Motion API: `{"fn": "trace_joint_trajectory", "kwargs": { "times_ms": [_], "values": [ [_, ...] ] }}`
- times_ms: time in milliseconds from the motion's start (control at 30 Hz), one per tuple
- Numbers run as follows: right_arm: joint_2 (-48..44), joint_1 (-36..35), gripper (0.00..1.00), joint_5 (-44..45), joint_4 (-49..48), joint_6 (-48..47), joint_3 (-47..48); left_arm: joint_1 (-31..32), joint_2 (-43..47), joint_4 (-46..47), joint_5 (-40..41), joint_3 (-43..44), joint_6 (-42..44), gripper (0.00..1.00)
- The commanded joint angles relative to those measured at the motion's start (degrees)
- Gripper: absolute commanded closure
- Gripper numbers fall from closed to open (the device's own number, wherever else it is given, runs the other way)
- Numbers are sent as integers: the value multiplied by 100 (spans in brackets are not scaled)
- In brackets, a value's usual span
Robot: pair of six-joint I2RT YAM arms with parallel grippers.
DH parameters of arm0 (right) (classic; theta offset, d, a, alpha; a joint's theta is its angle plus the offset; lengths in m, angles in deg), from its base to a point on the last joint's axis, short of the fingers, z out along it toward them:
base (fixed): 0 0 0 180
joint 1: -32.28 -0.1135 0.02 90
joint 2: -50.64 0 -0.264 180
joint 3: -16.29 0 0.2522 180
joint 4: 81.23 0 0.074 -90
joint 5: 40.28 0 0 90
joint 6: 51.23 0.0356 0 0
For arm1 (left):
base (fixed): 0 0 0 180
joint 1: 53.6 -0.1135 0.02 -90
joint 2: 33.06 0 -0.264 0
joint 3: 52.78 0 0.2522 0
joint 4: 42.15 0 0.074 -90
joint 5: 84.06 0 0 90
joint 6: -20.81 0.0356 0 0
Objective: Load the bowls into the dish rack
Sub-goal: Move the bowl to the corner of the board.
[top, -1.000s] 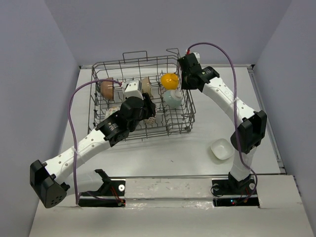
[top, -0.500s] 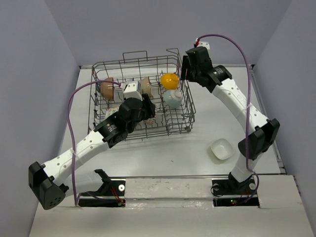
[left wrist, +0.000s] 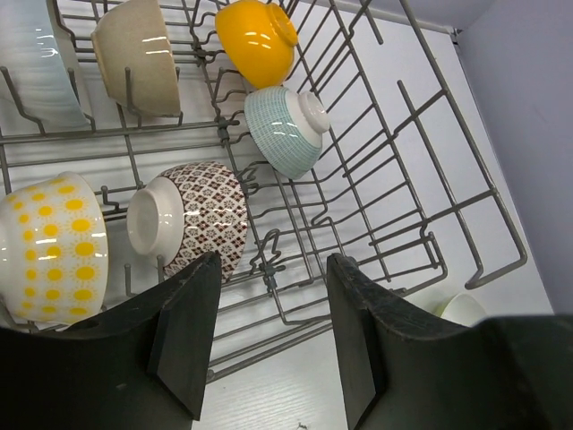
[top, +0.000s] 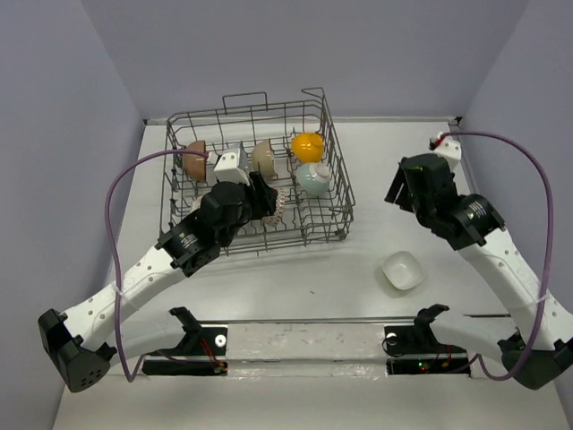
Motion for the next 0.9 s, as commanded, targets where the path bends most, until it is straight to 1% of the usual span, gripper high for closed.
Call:
{"fn": "trace_joint_trajectory", "kwargs": {
  "times_ms": [0, 100, 133, 200, 233, 267, 333, 367, 433, 500, 633, 867],
  "values": [
    [-600, 13, 33, 437, 684, 1137, -1347, 17, 146, 136, -154, -77, 178, 41],
    [-882, 13, 34, 262, 843, 1717, -1869, 17, 226, 145, -190, -103, 240, 40],
    [-1075, 13, 34, -9, 861, 2024, -2184, 26, 252, 145, -172, -138, 283, 40],
    [-1313, 13, 34, -326, 853, 2351, -2554, 26, 296, 128, -129, -156, 319, 40],
    [-1444, 13, 34, -632, 835, 2491, -2956, 17, 314, 119, -111, -200, 328, 40],
    [-1689, 13, 34, -749, 835, 2736, -3126, 26, 331, 128, -93, -235, 337, 40],
    [-1919, 13, 35, -994, 852, 2870, -3442, 17, 419, 259, -84, -392, 345, 40],
    [-2077, 13, 35, -1022, 870, 2940, -3670, 26, 454, 320, -58, -454, 354, 39],
    [-2149, 13, 36, -1057, 1045, 2994, -3838, 26, 577, 470, -41, -586, 363, 39],
    [-2149, 13, 36, -1101, 1116, 2985, -3988, 26, 630, 479, -23, -604, 354, 38],
    [-2000, 13, 35, -1171, 1064, 2967, -3980, 17, 648, 444, -23, -587, 345, 38],
    [-1210, 13, 35, -1259, 1107, 2967, -3874, 17, 701, 444, 21, -604, 337, 38]
  ]
}}
